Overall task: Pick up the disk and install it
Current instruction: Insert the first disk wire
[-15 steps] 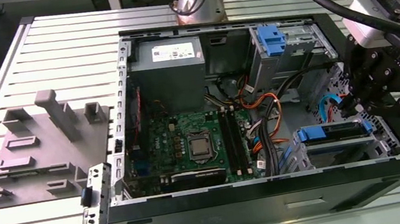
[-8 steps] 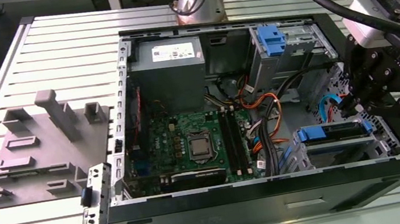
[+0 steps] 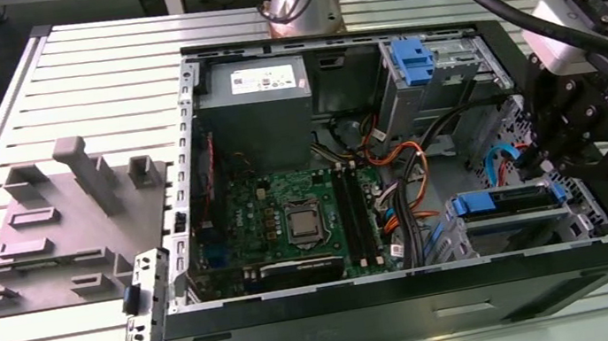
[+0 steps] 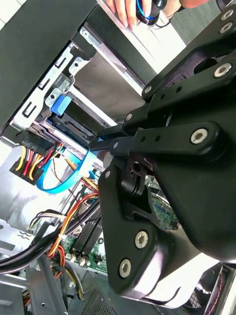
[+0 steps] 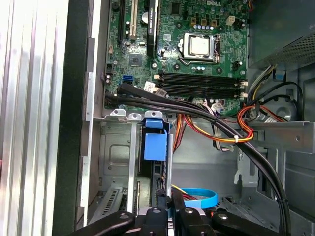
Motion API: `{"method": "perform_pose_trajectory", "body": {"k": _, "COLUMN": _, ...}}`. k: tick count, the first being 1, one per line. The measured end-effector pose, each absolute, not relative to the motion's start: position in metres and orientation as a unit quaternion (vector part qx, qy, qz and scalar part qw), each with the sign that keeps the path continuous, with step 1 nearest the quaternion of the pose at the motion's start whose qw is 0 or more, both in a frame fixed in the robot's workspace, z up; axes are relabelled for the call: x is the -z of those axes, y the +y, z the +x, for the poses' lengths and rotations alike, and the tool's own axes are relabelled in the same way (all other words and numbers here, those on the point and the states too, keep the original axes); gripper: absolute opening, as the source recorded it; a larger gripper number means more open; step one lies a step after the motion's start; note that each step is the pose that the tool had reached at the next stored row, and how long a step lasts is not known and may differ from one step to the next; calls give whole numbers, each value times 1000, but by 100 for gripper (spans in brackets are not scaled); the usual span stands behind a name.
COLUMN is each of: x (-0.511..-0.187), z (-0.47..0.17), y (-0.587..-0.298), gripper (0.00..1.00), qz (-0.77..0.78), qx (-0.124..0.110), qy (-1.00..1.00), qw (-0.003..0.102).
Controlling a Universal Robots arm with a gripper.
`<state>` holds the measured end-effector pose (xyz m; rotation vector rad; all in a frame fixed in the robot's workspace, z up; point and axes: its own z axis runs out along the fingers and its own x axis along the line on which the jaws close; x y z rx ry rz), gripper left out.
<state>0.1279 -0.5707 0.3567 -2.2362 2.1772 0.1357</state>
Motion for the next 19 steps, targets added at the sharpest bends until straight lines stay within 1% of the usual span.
{"method": "perform_pose_trajectory", "body": {"k": 3, "x": -356, "z": 128, "y": -575, "gripper": 16, "qz": -716, "qx": -44, "qy": 697, "qw": 10}}
{"method": "perform_pose_trajectory", "body": {"k": 8, "x": -354, "z": 124, "y": -580, "gripper": 16, "qz": -716, "qx": -49, "qy": 696, "qw": 19}}
{"method": "perform_pose_trajectory", "body": {"k": 12, "x": -353, "z": 121, "y": -580, "gripper": 16, "qz": -715, "qx": -60, "qy": 695, "qw": 34}}
{"method": "perform_pose_trajectory", "body": {"k": 13, "x": -352, "z": 121, "y": -580, "gripper": 16, "qz": -715, "qx": -62, "qy": 695, "qw": 37}}
{"method": "perform_pose_trajectory", "body": {"k": 19, "x": -346, "z": 118, "y": -584, "gripper": 16, "qz": -715, "qx": -61, "qy": 695, "qw": 41}}
